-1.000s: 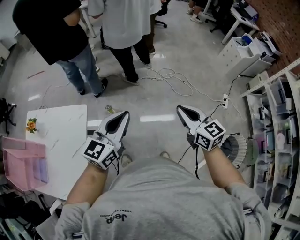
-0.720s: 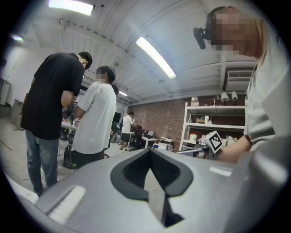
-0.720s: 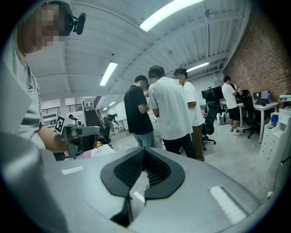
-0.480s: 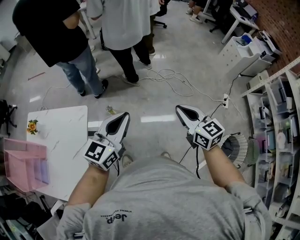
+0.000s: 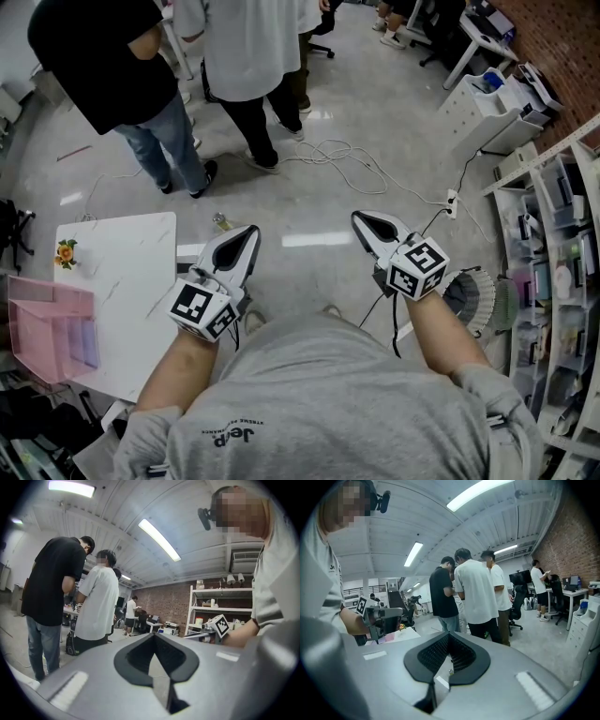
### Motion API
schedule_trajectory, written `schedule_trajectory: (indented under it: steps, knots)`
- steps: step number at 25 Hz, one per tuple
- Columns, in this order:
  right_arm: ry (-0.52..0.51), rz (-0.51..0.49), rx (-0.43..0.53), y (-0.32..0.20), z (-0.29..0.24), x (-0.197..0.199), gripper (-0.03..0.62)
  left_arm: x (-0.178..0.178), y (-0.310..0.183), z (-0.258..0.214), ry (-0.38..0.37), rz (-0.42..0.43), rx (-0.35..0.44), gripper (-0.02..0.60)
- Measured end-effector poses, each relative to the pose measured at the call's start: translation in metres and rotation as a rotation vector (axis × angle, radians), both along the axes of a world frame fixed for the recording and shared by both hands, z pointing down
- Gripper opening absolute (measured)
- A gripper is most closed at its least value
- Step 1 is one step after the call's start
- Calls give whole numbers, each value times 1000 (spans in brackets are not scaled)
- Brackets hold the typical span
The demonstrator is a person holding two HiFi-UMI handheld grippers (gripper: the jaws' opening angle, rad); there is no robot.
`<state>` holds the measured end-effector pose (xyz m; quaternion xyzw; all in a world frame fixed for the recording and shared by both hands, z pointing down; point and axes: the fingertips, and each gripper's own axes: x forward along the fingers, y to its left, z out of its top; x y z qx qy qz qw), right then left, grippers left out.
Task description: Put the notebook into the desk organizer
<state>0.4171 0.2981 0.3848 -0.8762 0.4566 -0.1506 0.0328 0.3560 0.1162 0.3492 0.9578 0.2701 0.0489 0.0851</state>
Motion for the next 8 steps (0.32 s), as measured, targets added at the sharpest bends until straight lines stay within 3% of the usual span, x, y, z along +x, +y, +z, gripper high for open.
schedule_trajectory:
  steps: [8]
  knots:
    - [0, 2, -2, 1, -1, 1, 1, -1, 0, -2, 1, 0, 0, 58]
